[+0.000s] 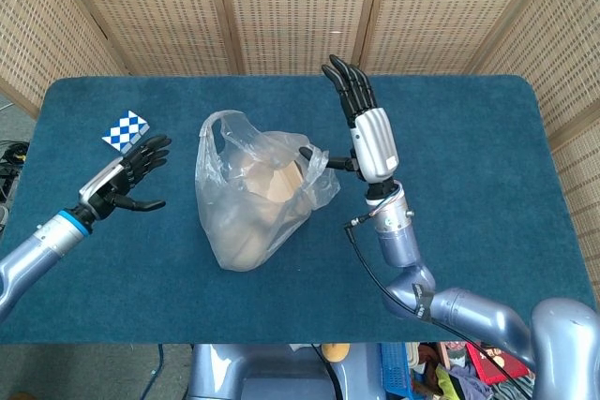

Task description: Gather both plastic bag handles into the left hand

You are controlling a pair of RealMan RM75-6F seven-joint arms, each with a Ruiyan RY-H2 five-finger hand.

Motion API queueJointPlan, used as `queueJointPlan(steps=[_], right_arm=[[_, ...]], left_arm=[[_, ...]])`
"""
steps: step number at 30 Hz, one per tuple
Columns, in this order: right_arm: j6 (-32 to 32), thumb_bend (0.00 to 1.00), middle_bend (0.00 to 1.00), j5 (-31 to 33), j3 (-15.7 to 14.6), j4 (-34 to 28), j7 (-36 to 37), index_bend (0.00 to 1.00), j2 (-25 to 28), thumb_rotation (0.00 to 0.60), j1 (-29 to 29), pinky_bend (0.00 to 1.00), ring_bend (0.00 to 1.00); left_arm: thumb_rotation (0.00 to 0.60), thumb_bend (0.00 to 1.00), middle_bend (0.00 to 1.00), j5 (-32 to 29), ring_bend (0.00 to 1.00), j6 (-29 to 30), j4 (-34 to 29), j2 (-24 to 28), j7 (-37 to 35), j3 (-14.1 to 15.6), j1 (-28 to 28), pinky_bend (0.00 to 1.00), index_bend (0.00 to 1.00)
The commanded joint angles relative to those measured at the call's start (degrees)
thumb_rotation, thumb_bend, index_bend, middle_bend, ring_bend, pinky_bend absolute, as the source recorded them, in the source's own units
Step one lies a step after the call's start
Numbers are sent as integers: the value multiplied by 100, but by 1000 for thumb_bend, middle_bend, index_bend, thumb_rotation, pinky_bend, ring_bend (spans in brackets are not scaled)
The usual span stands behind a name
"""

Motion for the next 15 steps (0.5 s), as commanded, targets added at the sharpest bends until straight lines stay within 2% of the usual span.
queueJointPlan(steps=[1, 6, 15], right_arm=[[-4, 85, 58, -2, -13, 24, 13, 27, -8, 600, 8, 44, 0], [-3, 86, 59, -20, -36, 20, 13, 28, -22, 600, 30, 44, 0], [21, 85, 60, -57, -79, 25, -10, 28, -19, 600, 40, 44, 0]], left_arm=[[600, 82, 0, 276, 0, 41, 664, -323, -1342, 358, -422, 11, 0], [600, 83, 0, 391, 0, 365, 1247, -716, -2604, 521, -682, 41, 0], [600, 82, 0, 593, 0, 639, 1831, -1169, -4128, 834, -1234, 78, 0]])
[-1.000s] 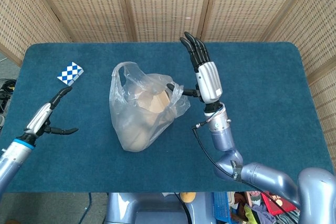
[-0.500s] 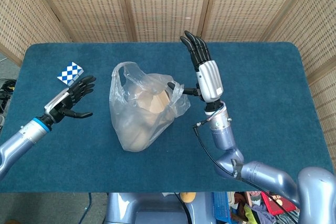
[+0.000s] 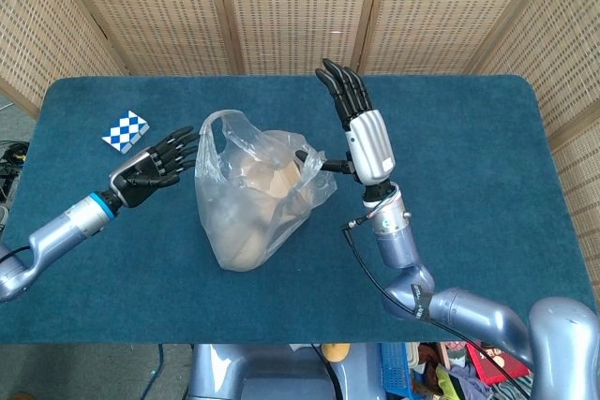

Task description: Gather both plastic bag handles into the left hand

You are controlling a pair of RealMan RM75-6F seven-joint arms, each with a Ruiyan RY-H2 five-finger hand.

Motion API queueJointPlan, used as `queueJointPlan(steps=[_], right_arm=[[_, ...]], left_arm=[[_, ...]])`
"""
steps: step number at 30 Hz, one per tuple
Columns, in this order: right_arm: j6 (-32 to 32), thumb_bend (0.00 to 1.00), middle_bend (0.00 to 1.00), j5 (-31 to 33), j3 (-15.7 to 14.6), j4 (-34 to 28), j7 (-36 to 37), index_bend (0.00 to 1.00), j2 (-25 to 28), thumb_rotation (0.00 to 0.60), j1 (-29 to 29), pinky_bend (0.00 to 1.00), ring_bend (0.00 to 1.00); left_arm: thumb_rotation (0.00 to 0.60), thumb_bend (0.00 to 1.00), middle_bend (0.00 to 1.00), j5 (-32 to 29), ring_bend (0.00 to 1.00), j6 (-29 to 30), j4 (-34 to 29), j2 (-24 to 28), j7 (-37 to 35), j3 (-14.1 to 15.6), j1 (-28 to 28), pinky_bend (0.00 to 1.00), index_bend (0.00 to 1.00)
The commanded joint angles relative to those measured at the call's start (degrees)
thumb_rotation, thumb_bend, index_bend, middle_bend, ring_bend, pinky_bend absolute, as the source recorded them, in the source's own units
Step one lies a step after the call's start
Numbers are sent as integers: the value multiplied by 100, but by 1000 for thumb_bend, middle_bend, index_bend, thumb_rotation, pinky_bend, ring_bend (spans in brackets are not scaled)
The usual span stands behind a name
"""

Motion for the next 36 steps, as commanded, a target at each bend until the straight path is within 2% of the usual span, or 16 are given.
queueJointPlan(steps=[1, 14, 20, 22, 25, 28, 31, 36], right_arm=[[7, 85, 60, 0, -4, -10, 3, 28, 2, 600, -2, 44, 0], [26, 86, 62, 13, 1, -53, 57, 29, 69, 600, -28, 44, 0], [49, 85, 65, -21, -45, -102, 34, 31, 79, 600, -49, 43, 0], [54, 86, 65, -26, -56, -109, 20, 32, 78, 600, -53, 43, 0], [55, 86, 65, -17, -58, -104, 12, 33, 75, 600, -58, 43, 0], [48, 85, 66, 15, -41, -81, 28, 33, 67, 600, -59, 43, 0], [44, 84, 66, 18, -52, -55, 29, 33, 63, 600, -66, 44, 0], [42, 84, 66, 60, -32, -37, 57, 34, 52, 600, -76, 44, 0]], left_arm=[[600, 81, 0, 94, 0, 139, 336, -295, -597, 191, -347, 79, 0], [600, 78, 0, -259, 0, 143, 724, -627, -1200, 352, -593, 93, 0], [600, 76, 0, -210, 1, 42, 808, -722, -1506, 430, -833, 111, 0], [600, 77, 5, -152, 27, 91, 862, -762, -1599, 468, -905, 125, 36], [600, 80, 40, 26, 76, 416, 986, -840, -1488, 578, -898, 153, 119], [600, 84, 69, 449, 95, 1099, 1248, -914, -1509, 822, -834, 169, 174], [600, 90, 85, 782, 113, 1764, 1724, -1031, -1432, 1046, -722, 171, 191], [600, 92, 74, 734, 90, 2080, 2120, -1128, -1186, 1216, -489, 167, 166]])
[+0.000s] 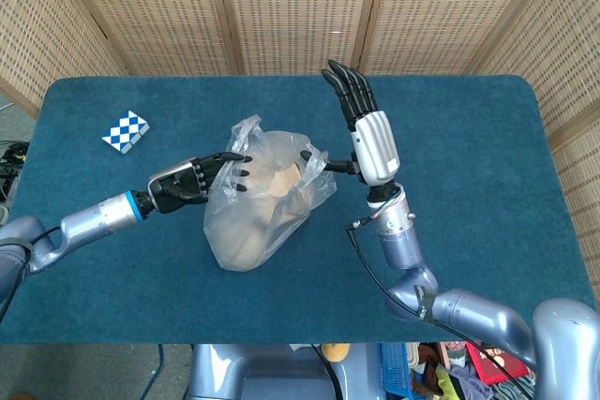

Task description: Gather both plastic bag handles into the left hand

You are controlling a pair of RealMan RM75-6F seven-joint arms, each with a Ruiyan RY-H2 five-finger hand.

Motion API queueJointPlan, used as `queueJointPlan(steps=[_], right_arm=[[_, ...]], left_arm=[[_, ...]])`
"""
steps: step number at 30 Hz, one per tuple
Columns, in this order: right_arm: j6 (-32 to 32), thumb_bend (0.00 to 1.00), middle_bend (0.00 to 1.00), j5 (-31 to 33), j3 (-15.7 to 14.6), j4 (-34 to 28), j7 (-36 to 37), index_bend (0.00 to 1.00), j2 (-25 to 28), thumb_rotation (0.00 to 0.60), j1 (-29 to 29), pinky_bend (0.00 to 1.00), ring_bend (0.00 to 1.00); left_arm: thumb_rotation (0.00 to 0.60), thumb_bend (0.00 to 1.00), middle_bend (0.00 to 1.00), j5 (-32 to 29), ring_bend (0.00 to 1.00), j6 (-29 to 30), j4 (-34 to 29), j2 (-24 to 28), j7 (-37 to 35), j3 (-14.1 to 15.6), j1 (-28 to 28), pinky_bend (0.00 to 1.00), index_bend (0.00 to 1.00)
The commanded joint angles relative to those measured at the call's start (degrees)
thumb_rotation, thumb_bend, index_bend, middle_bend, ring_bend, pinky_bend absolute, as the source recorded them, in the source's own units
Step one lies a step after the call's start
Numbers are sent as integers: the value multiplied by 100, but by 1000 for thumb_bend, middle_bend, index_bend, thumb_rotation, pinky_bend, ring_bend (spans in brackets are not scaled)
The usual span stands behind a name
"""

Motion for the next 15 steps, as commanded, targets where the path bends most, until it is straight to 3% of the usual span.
queueJointPlan(steps=[1, 5, 8, 15], right_arm=[[-1, 84, 66, 24, 18, -3, 10, 34, -3, 600, -4, 44, 0], [0, 85, 66, 30, 24, -5, 2, 35, 5, 600, -8, 43, 0], [-7, 86, 66, 38, 26, -6, -11, 35, 16, 600, -12, 44, 0], [-22, 84, 66, 77, 60, 8, -25, 35, 15, 600, 1, 43, 0]], left_arm=[[600, 92, 57, 26, 75, 256, 309, -102, 142, 207, 233, 163, 136], [600, 92, 1, -510, 46, 208, 240, -172, 105, -29, 488, 149, 5], [600, 91, 0, -957, 36, 219, 143, -252, 105, -291, 722, 147, 0], [588, 90, 0, -1203, 9, 236, 36, -274, 42, -444, 915, 150, 0]])
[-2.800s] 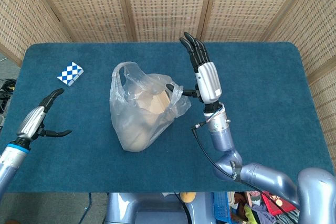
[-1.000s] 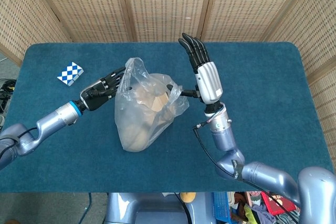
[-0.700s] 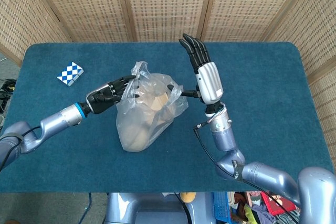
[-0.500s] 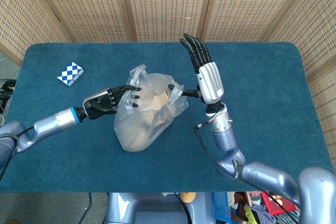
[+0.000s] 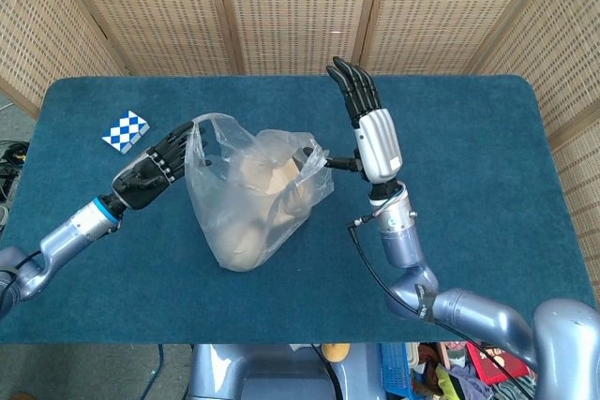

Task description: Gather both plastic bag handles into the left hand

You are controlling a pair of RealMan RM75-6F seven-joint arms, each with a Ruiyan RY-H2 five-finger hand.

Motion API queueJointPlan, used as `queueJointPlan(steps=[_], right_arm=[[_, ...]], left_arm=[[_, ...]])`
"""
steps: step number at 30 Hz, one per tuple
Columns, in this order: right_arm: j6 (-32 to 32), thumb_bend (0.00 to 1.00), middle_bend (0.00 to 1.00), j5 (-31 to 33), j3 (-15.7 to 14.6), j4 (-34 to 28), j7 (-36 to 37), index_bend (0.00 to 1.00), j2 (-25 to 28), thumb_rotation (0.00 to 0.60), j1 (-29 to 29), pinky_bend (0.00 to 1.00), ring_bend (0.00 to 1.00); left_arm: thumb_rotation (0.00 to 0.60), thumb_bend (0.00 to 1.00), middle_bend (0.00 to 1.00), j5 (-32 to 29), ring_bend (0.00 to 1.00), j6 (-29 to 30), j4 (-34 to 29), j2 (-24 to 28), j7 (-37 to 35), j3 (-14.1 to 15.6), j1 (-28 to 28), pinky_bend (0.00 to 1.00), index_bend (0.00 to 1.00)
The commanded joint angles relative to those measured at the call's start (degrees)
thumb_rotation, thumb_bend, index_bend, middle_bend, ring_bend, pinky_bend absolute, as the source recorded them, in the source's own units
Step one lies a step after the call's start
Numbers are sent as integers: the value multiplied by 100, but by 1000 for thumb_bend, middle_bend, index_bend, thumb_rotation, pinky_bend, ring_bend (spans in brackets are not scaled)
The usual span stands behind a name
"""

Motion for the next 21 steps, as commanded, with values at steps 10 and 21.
queueJointPlan(steps=[10, 21], right_arm=[[-25, 85, 66, 40, 29, 33, -37, 36, 1, 600, 21, 43, 0], [-52, 85, 66, 69, 27, 81, -98, 37, 10, 600, 30, 44, 0]], left_arm=[[595, 89, 0, -27, 8, -239, -58, 48, -184, 15, 114, 157, 0], [600, 82, 0, 479, 8, -605, -76, 474, -230, 534, -168, 156, 0]])
